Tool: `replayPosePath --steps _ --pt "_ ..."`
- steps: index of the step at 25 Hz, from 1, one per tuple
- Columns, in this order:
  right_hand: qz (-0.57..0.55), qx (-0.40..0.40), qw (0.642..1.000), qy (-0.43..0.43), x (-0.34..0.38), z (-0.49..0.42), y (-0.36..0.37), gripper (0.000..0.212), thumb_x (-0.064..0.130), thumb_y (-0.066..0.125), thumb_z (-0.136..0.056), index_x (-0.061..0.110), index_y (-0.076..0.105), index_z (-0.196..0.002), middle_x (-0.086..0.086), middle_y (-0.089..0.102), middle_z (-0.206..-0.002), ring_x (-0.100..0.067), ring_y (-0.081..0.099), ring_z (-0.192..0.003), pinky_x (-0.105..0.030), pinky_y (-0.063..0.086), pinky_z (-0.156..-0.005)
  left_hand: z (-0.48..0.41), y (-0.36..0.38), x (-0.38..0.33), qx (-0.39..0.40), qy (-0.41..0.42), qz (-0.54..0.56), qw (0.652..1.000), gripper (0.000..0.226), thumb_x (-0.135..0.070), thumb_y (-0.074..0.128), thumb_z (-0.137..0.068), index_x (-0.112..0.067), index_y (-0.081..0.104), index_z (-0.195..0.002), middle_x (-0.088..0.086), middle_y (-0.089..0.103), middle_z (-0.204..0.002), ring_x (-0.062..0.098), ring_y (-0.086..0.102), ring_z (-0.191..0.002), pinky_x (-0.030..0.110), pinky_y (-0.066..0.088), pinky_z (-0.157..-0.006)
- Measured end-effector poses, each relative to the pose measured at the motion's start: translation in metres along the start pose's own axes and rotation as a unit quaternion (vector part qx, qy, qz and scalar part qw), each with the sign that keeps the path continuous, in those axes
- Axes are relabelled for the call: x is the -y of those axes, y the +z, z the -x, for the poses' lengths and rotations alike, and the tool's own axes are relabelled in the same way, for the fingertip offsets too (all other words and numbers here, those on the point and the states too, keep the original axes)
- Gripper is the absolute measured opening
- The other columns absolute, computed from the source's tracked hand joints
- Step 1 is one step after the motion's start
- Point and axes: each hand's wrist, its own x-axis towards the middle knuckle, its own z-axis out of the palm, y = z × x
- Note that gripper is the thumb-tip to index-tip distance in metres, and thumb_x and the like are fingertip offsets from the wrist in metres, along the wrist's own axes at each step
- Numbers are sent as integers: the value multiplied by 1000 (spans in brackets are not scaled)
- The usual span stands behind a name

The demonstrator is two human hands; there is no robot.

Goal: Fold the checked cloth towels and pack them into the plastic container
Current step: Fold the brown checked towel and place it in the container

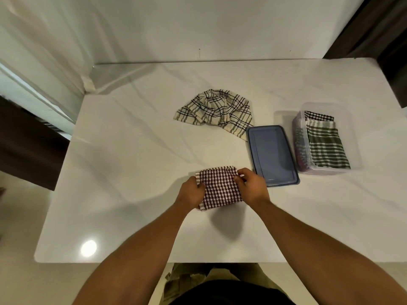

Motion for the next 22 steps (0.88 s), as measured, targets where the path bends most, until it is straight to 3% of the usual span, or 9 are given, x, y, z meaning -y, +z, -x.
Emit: replayPosePath --steps 3,6,8,10,13,15,17,19,22 --pt "24 5 1000 2 2 -4 1 29 34 55 -100 18 62 -123 -6 71 -113 -22 67 -96 -32 58 -80 -1 -1 -1 0 13 13 1000 40 -20 49 -93 -14 56 -131 8 66 -124 25 62 -113 36 51 -97" --pt "38 12 999 35 3 -11 1 34 38 57 -98 15 62 -123 -7 70 -113 -22 67 -98 -30 55 -79 -5 -7 2 -16 16 -16 1000 35 -26 57 -88 -13 61 -120 6 70 -111 24 67 -98 30 54 -80" --pt "52 17 997 54 4 -15 0 36 41 60 -96 15 62 -120 -7 70 -111 -23 66 -97 -32 55 -80 -1 -14 0 -58 29 -107 992 37 -38 61 -84 -13 56 -110 3 69 -99 24 67 -85 34 55 -68" --pt "82 11 994 69 7 -18 0 34 44 61 -95 17 58 -116 -6 69 -106 -22 64 -90 -34 56 -78 3 -18 -1 -117 94 -252 956 42 -42 62 -85 -13 49 -112 2 62 -100 25 64 -86 35 51 -65" --pt "155 -34 987 6 13 -10 4 27 44 55 -97 20 52 -110 2 58 -102 -16 55 -86 -35 54 -74 4 -15 -1 -148 302 -369 867 42 -30 58 -90 -13 49 -128 7 52 -122 26 55 -108 36 50 -86" --pt "184 -45 974 -126 16 -2 9 19 41 55 -96 23 57 -102 6 54 -103 -12 52 -91 -33 54 -76 2 -12 5 -100 386 -352 847 53 -41 49 -94 -11 45 -138 10 46 -140 28 45 -128 40 42 -105" --pt "201 1 955 -216 13 3 13 20 39 56 -95 24 64 -105 6 56 -112 -12 52 -102 -33 54 -84 2 -8 16 -37 370 -349 860 76 -61 34 -95 -9 30 -150 12 27 -157 28 23 -146 43 24 -120" --pt "229 51 942 -241 7 6 18 35 38 55 -95 21 62 -125 2 52 -138 -17 48 -125 -37 47 -103 0 -3 31 -4 326 -374 869 88 -70 24 -92 -11 12 -156 12 7 -164 28 2 -152 45 9 -123" --pt "264 89 930 -239 2 8 23 47 34 53 -96 22 52 -142 1 36 -157 -21 33 -143 -36 32 -118 -3 -2 36 33 281 -396 874 96 -73 25 -88 -11 -1 -157 13 -6 -164 28 -9 -151 46 6 -123"
